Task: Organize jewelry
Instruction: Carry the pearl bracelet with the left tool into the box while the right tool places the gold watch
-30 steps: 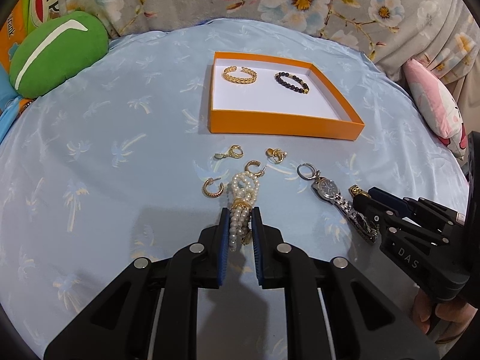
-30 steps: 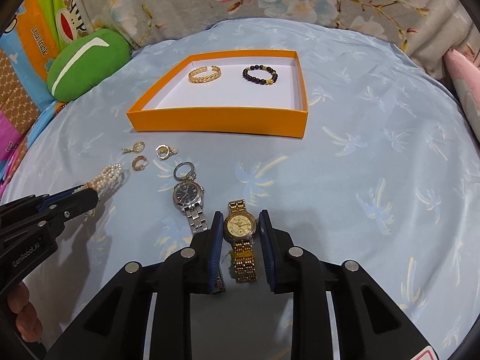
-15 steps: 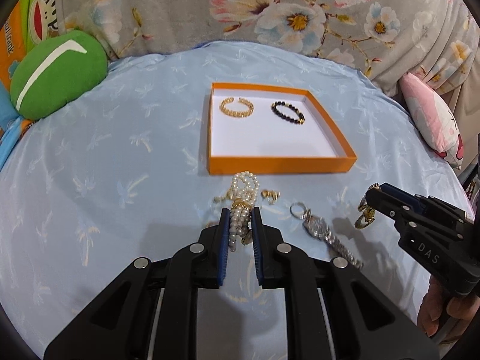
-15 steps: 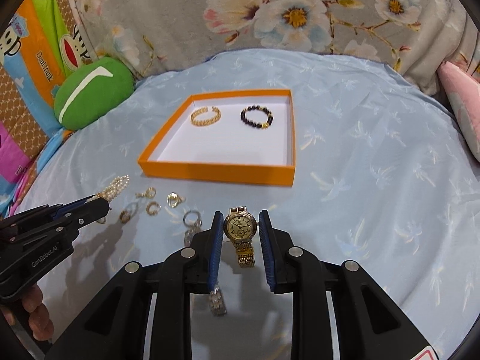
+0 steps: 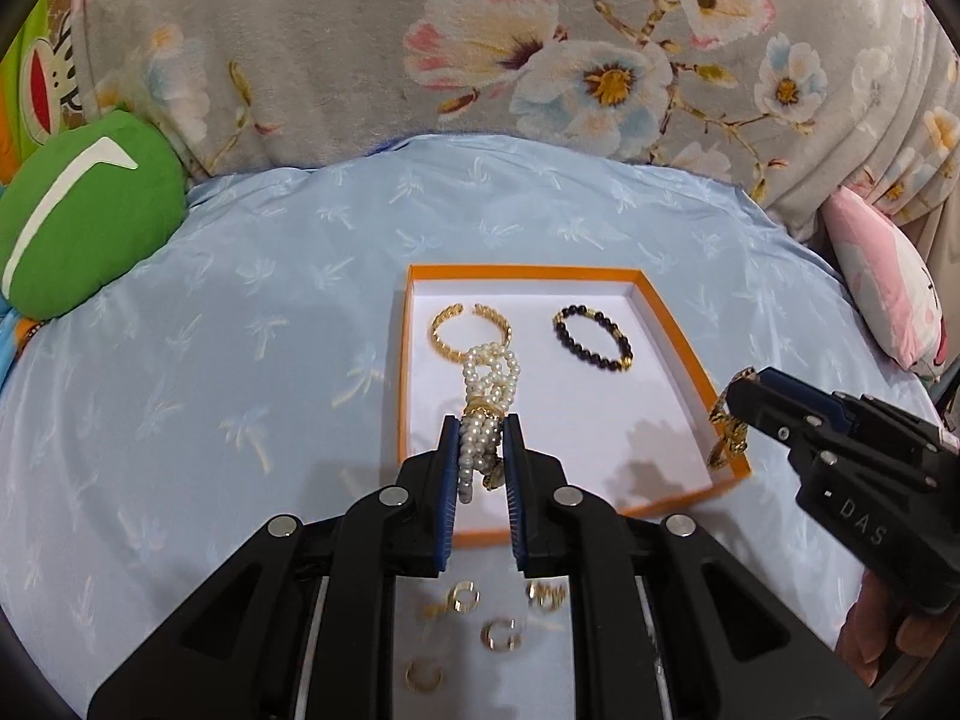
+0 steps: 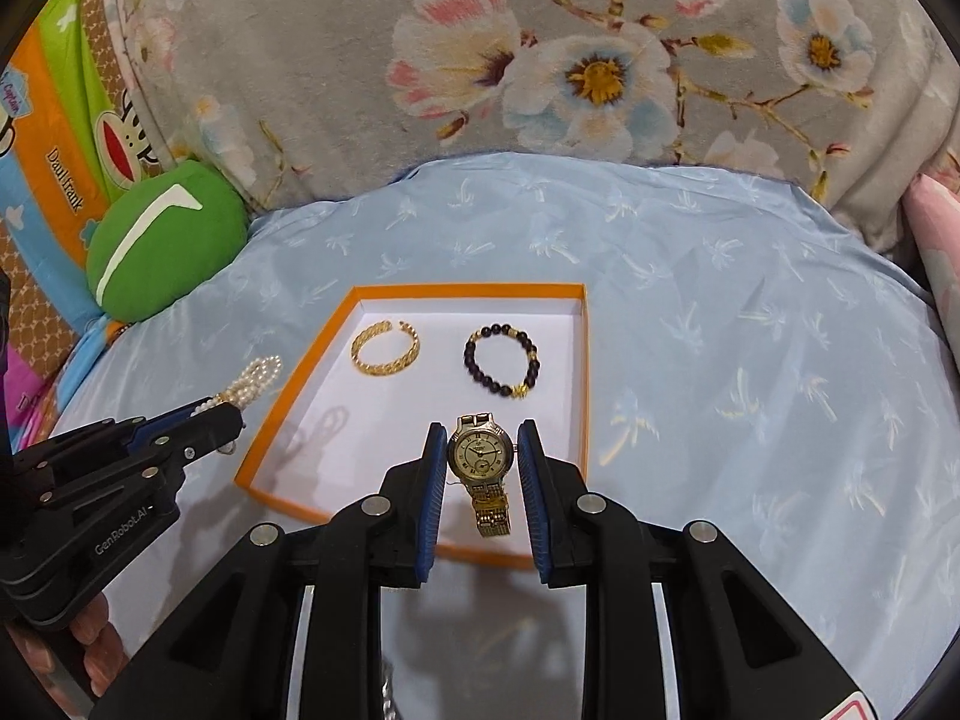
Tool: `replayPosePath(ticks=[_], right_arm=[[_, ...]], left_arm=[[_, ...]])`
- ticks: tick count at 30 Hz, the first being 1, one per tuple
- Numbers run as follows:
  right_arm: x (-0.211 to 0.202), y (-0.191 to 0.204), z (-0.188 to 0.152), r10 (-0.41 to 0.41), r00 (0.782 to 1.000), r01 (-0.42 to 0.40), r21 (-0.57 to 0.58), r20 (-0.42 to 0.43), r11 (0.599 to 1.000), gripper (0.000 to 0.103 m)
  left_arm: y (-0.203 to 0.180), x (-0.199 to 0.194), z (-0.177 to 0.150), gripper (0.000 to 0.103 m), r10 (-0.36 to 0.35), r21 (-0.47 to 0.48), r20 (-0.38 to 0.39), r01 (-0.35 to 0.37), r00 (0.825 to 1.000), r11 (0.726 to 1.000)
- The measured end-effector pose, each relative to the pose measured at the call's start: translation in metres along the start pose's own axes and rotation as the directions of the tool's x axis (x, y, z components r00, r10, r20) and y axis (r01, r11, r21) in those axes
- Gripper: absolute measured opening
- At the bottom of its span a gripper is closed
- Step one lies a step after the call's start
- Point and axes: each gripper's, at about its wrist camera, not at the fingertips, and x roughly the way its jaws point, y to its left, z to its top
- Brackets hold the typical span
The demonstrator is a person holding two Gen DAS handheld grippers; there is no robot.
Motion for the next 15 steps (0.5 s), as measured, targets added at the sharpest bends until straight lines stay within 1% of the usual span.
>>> replayPosePath(ticks=[2, 8, 15], right_arm=[[0.012, 0.0, 0.004, 0.009, 1.0, -0.009, 0.003, -0.011, 1.0, 0.023], [0.044, -0.002, 0.011, 0.0, 0.999, -0.001, -0.001, -0.038, 1.0, 0.023], [0.07, -0.01, 0.007, -0.007, 0.997, 0.008, 0.007, -0.074, 1.0, 0.023]], left_arm=[[0.001, 0.012, 0.006, 0.013, -0.002, -0.002, -0.008, 0.002, 1.0, 1.0], [0.004, 0.044, 0.015, 0.013, 0.002, -0.002, -0.035, -0.002, 0.999, 1.0], [0.003, 0.075, 0.014, 0.013, 0.007, 0.006, -0.077, -0.006, 0.997, 1.0]])
